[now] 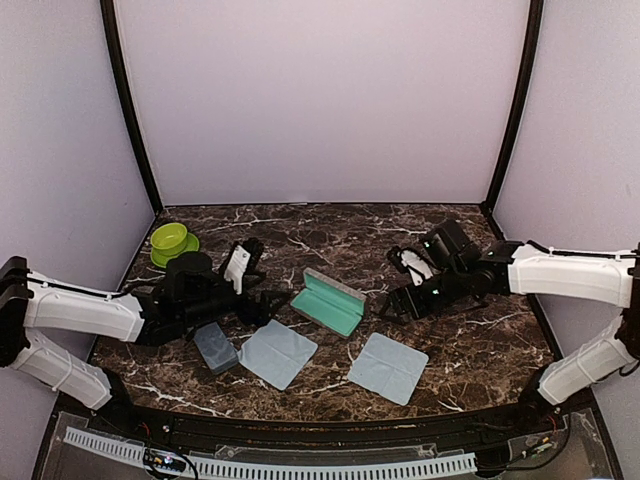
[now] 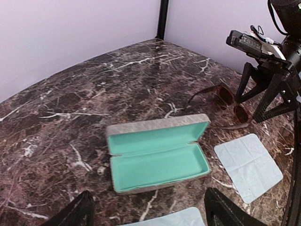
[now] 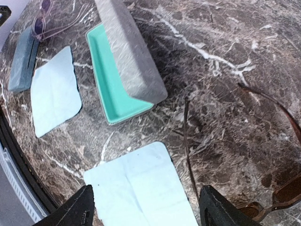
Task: Organize the sunglasses
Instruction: Adjust the glasses cleaning cloth at the center of the board.
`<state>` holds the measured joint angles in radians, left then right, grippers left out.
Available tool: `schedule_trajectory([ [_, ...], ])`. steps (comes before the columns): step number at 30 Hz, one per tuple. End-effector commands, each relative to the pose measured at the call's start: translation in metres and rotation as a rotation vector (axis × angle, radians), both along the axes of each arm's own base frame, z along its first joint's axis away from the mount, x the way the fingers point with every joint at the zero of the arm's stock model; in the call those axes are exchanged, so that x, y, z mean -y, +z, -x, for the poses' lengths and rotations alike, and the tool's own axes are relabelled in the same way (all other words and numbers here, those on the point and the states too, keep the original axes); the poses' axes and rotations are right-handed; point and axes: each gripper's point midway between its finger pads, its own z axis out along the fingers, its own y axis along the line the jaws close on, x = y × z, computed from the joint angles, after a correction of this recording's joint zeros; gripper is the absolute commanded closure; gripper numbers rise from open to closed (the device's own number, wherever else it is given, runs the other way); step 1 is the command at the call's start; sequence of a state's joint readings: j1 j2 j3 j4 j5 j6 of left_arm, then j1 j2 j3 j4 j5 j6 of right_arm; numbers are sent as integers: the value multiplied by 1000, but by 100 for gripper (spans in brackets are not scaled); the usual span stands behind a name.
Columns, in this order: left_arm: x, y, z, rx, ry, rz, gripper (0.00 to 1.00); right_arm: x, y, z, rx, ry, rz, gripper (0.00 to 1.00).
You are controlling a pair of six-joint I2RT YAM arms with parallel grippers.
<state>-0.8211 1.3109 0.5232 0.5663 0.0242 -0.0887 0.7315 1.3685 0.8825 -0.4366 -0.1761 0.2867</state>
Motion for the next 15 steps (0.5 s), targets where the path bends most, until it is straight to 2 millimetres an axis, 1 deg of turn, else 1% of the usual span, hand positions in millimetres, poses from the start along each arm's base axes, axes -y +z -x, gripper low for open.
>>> schedule_trajectory([
  [1, 23, -13, 27, -7, -79, -29, 18, -13, -6, 24, 26, 40, -30, 25],
  [4, 32, -23, 35, -29, -79, -47, 19, -18, -26, 48, -4, 95, 9, 26],
  [6, 33, -29, 35, -48, -55, -52, 19, -19, -41, 62, -28, 120, 45, 27],
  [8, 33, -31, 35, -62, -30, -43, 19, -19, -53, 75, -50, 146, 71, 27],
  [11, 32, -31, 34, -76, -12, -28, 19, -19, -64, 89, -73, 156, 85, 27],
  [15, 30, -30, 36, -67, -3, -47, 19, -20, -72, 106, -106, 165, 75, 27],
])
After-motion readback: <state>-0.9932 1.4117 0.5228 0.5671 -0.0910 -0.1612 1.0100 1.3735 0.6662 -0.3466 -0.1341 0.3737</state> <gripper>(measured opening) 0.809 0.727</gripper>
